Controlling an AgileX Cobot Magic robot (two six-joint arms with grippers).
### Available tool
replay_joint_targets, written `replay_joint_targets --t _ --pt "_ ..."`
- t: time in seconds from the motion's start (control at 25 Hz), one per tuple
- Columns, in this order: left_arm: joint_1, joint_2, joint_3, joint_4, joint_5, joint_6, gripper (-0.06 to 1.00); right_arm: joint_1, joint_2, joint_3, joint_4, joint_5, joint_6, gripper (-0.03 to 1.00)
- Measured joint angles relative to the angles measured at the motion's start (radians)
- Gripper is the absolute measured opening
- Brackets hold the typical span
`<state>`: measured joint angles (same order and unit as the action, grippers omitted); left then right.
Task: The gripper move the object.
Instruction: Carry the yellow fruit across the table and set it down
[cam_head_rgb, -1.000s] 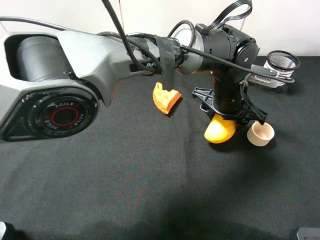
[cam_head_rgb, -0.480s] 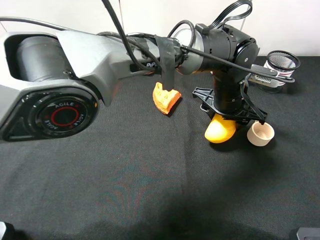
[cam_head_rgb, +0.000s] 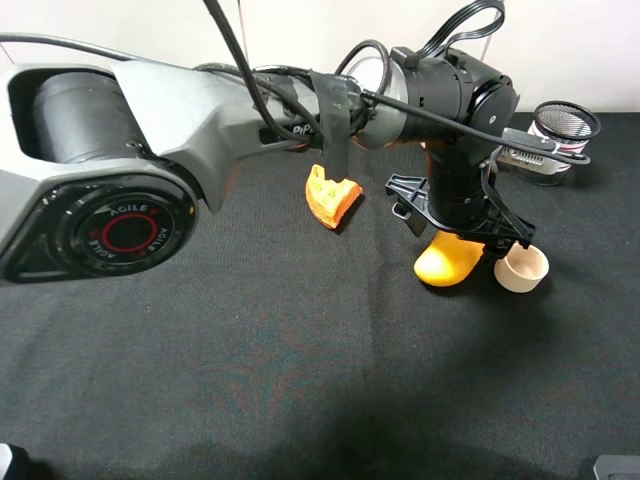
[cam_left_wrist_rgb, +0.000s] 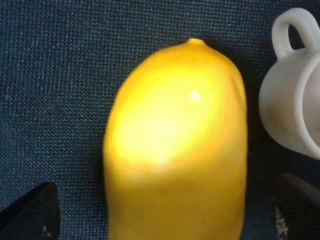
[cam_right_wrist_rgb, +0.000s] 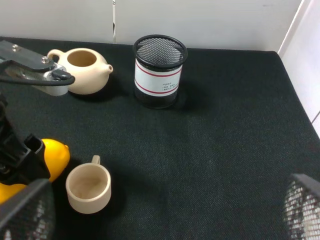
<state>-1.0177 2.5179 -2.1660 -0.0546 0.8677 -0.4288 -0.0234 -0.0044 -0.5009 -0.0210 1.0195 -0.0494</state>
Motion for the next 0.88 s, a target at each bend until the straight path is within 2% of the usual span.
replay_joint_targets --t 0.28,0.88 --pt "0.000 0.000 0.000 0.000 0.005 0.000 0.91 0.000 0.000 0.000 0.000 0.000 0.000 0.69" --pt "0.000 -0.065 0.000 0.001 0.136 0.012 0.91 0.000 0.000 0.000 0.000 0.000 0.000 0.69"
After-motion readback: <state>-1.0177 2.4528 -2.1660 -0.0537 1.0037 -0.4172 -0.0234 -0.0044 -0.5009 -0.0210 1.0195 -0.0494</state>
